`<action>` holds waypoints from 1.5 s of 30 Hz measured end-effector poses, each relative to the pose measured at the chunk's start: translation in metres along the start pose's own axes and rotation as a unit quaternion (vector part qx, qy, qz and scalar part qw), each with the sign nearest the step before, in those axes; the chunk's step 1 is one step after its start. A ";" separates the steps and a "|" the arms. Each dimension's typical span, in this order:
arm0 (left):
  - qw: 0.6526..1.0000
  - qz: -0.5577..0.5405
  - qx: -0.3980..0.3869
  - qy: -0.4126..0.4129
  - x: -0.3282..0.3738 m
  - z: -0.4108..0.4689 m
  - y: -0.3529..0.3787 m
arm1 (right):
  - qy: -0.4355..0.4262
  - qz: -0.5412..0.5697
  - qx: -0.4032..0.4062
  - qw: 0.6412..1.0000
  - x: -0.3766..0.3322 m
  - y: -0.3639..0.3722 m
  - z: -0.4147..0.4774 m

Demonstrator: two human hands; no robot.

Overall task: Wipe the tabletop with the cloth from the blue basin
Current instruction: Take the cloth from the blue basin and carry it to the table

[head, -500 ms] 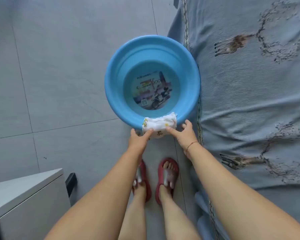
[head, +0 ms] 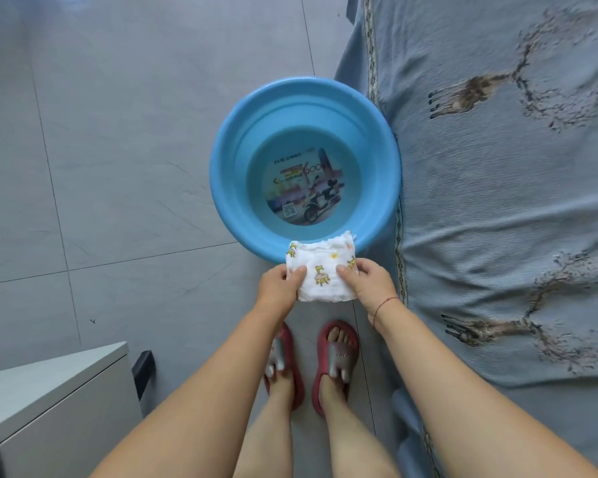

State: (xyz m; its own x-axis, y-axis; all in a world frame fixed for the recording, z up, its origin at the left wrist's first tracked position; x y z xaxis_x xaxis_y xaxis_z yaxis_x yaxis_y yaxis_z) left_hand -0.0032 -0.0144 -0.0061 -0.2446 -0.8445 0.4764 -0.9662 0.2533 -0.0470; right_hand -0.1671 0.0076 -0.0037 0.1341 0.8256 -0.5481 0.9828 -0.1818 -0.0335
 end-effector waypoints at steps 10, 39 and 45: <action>0.994 0.012 0.007 0.107 0.085 -0.077 -0.020 | -0.114 0.008 -0.030 0.993 -0.091 -0.004 -0.071; 0.875 -0.222 0.215 0.372 0.152 -0.512 -0.174 | -0.330 -0.117 -0.340 0.873 -0.297 0.168 -0.453; 0.819 -0.269 0.336 0.378 0.062 -0.594 -0.166 | -0.320 -0.195 -0.435 0.819 -0.240 0.204 -0.522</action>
State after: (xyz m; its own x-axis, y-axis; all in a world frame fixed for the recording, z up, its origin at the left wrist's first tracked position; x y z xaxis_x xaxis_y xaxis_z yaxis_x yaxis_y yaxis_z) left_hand 0.1907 0.1716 0.5531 0.1061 -0.1492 0.9831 -0.8056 -0.5924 -0.0029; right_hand 0.0677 0.0511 0.5570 -0.0326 0.2311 -0.9724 0.6901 0.7090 0.1454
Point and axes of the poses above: each hand's wrist, its own z-axis towards the middle knuckle, its own y-axis out of the palm, x = y × z, the point moved 2 cm from there along z, towards the middle knuckle, and after that the axes turned 7 degrees about -x, right-handed, at the moved point
